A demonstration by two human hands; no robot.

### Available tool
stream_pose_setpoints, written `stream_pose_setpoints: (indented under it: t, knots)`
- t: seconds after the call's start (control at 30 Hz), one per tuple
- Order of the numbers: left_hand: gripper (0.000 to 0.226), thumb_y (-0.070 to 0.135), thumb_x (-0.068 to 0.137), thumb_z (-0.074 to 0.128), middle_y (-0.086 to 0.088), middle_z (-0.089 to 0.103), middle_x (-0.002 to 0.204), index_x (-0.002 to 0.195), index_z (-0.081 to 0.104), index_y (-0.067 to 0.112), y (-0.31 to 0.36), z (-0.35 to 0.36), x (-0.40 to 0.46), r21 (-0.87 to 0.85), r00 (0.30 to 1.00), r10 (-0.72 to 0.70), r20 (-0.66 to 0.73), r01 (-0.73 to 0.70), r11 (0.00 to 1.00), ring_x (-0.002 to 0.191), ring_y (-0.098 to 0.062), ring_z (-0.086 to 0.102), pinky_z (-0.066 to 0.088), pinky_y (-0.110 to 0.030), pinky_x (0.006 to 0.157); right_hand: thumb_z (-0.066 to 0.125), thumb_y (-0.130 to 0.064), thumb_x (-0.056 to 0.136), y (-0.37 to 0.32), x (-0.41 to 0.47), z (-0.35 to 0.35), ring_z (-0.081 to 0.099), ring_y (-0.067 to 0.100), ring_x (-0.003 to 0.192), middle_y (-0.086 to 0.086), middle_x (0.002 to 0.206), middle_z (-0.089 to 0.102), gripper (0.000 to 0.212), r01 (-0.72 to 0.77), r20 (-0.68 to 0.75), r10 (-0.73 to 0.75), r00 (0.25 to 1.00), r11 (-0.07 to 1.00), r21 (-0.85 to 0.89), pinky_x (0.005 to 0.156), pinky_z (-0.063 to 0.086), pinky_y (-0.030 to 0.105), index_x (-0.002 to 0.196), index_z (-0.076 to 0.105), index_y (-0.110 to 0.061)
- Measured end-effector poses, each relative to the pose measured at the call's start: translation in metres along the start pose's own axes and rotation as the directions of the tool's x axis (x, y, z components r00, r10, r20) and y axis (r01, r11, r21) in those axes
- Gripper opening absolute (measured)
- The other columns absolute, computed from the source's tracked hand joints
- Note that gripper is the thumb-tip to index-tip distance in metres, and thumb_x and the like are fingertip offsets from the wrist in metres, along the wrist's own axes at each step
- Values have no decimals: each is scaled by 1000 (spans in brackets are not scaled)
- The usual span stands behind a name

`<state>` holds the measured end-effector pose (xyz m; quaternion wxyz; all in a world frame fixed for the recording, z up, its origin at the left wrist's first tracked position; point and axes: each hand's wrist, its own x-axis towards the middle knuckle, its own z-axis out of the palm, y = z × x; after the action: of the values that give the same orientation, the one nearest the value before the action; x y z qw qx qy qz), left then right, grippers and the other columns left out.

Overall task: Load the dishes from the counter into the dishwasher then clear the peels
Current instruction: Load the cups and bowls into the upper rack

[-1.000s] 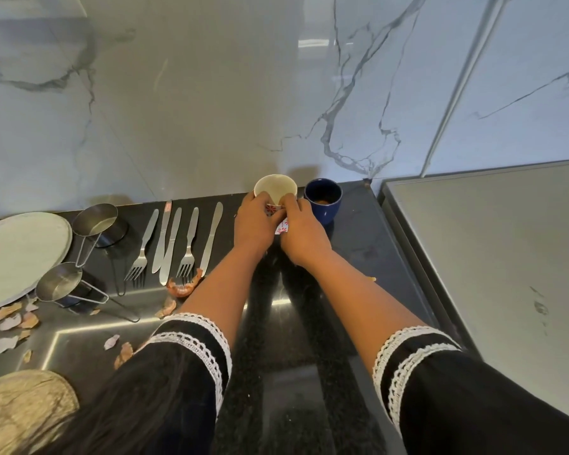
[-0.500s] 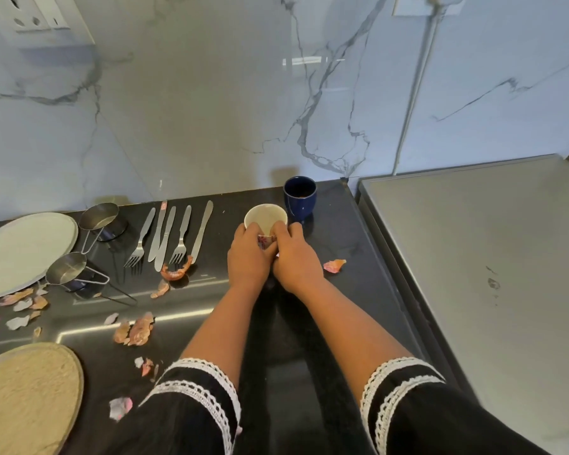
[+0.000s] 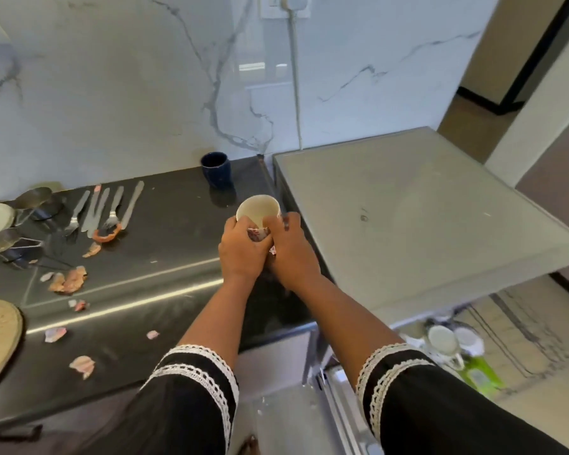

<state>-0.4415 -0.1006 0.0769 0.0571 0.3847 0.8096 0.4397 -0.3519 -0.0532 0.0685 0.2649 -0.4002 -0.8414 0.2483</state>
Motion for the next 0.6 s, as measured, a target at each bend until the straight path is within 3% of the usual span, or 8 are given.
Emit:
stream_pose_setpoints:
  t: [0.1,0.2,0.4,0.47,0.6]
  knots:
    - [26,33,78,74,-4,58,96,79,55,14,46,24,-39,-62,997,58,54,-55,997,80,-21,56,47,-34,70,58,-32,92,33,-37,-52,60,32,91,14,125,43,44,34,-82,-36,996,999,-33,78,56,45,125,29,-34]
    - [25,33,76,75,-4,62,89,81,58,16,89,54,-75,-142,989,86,117,-69,987,77,-21,59,50,-35,71,64,-25,85,70,-73,-98,57,38,86,15,126,36,63,34,-161,-55,985,991,-129,74,55,49,134,26,-35]
    - [40,53,81,68,1,61,77,83,53,15,168,114,-159,-323,974,106,199,-37,946,69,-20,56,39,-26,57,73,-14,72,143,-154,-186,52,36,107,13,132,37,94,-111,-308,62,949,983,-145,84,51,47,148,18,-23]
    - [42,53,85,64,0,59,80,87,52,12,192,134,-189,-371,969,78,234,15,929,72,-20,56,38,-25,59,76,-15,70,167,-182,-212,50,33,114,12,134,36,93,-167,-320,137,937,984,-69,89,51,47,147,25,-17]
    - [45,53,90,56,-5,57,93,100,44,11,227,182,-250,-391,902,-31,431,218,894,84,-25,56,43,-29,69,79,-27,71,210,-236,-252,52,31,114,10,134,37,83,-309,-342,266,901,948,-76,81,48,36,141,35,-16]
